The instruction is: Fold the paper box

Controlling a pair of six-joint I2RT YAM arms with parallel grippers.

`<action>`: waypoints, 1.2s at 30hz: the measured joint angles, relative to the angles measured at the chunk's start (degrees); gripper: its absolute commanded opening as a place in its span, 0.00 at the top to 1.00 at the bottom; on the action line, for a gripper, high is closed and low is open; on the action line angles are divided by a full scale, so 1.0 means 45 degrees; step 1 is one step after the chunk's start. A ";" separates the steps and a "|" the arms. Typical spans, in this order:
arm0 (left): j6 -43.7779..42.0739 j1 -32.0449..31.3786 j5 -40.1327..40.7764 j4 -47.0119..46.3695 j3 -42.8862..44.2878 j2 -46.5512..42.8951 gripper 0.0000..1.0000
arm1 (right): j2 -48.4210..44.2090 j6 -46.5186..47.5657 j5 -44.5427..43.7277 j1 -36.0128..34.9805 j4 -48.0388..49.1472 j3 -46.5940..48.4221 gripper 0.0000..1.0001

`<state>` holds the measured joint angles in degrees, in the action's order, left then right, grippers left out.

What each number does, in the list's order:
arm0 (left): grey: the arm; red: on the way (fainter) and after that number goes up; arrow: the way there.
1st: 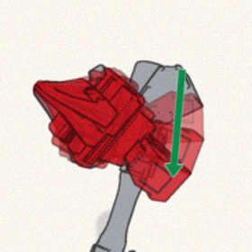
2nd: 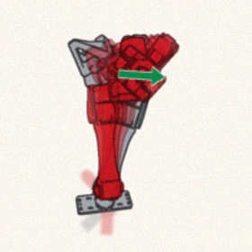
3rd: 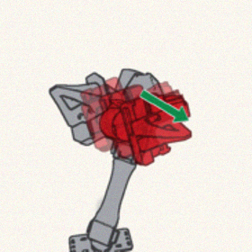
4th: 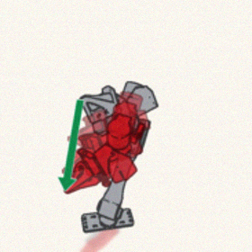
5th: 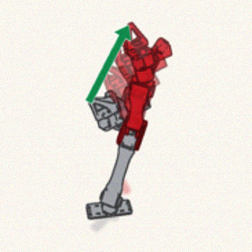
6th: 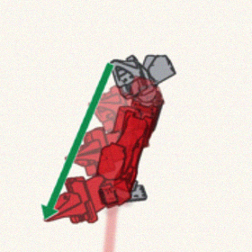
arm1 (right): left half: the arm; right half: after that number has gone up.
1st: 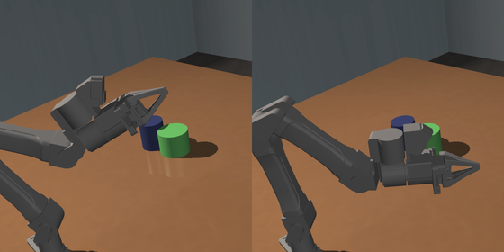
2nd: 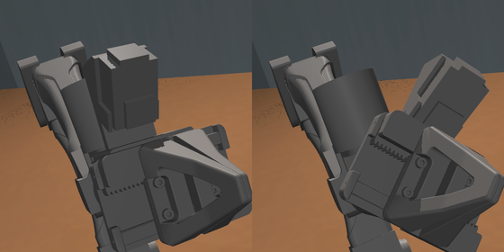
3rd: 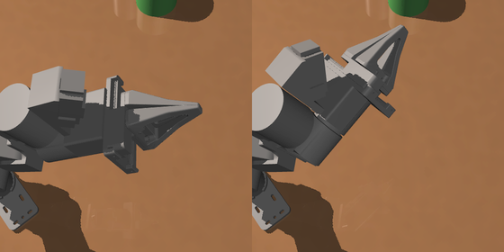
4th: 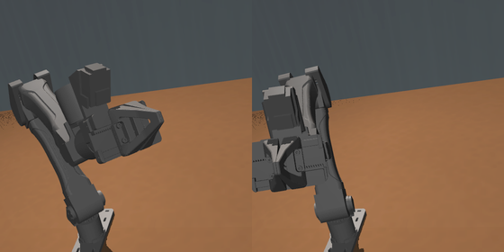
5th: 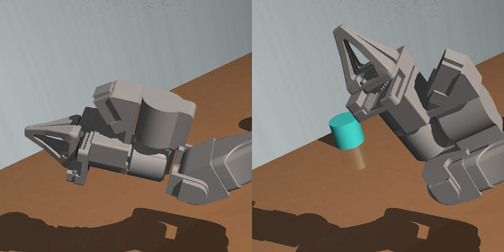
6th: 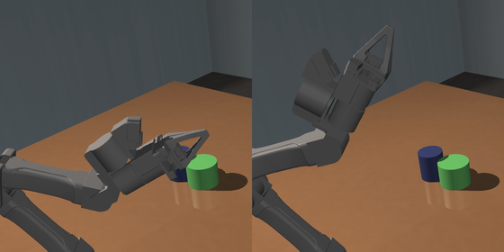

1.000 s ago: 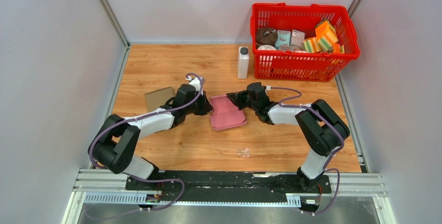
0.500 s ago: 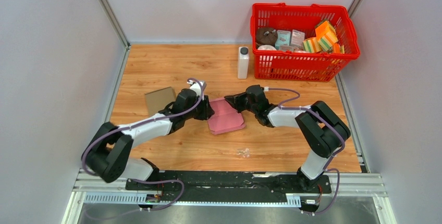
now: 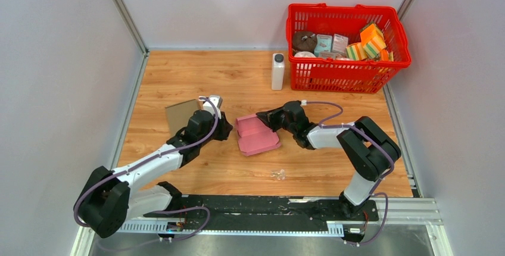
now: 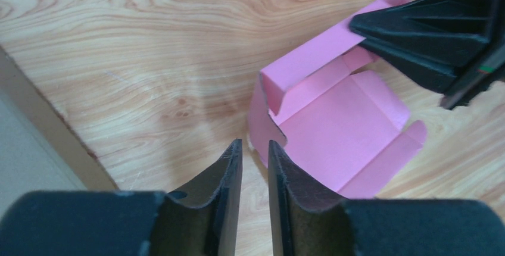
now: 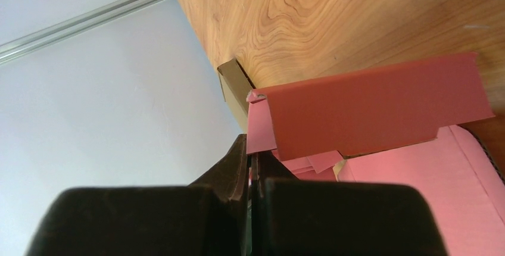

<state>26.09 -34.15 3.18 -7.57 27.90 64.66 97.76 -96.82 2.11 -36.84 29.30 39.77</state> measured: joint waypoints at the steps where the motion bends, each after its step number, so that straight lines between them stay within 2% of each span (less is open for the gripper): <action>1: -0.0053 0.0000 0.0039 -0.0024 0.0000 0.0175 0.64 | -0.0024 0.0053 -0.0005 0.0000 0.0131 -0.0087 1.00; 7: -0.0510 0.0000 -0.0282 -0.0457 0.0000 0.1836 0.58 | -0.0068 0.0170 0.0024 0.0000 0.0918 -0.0559 1.00; 14: -0.0767 -0.0282 -0.0933 -0.1355 0.0000 0.2113 0.52 | -0.0068 0.0257 0.0034 0.0000 0.1243 -0.0680 1.00; 19: -0.0821 -0.0544 -0.0918 -0.1593 0.0102 0.2229 0.55 | -0.0068 0.0257 0.0034 0.0000 0.1428 -0.0767 1.00; 24: -0.0831 -0.0801 -0.0180 -0.1389 0.0772 0.3011 0.58 | -0.0068 0.0262 0.0024 0.0000 0.1486 -0.0767 1.00; 28: -0.0821 -0.1180 0.0831 -0.1049 0.1078 0.3283 0.51 | -0.0068 0.0257 0.0024 -0.0010 0.1598 -0.0831 1.00; 31: -0.0787 -0.1491 0.1627 -0.0928 0.1219 0.3478 0.51 | -0.0068 0.0257 0.0015 -0.0024 0.1749 -0.0937 1.00; 33: -0.0719 -0.1700 0.2161 -0.0942 0.1224 0.3575 0.52 | -0.0068 0.0257 0.0019 -0.0034 0.1797 -0.0947 1.00; 36: -0.0573 -0.1967 0.2851 -0.1190 0.1224 0.3823 0.59 | -0.0068 0.0253 0.0019 -0.0063 0.1836 -0.0947 1.00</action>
<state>23.51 -43.00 16.01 -12.93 33.41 81.87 97.45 -95.68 2.20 -37.12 37.56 35.51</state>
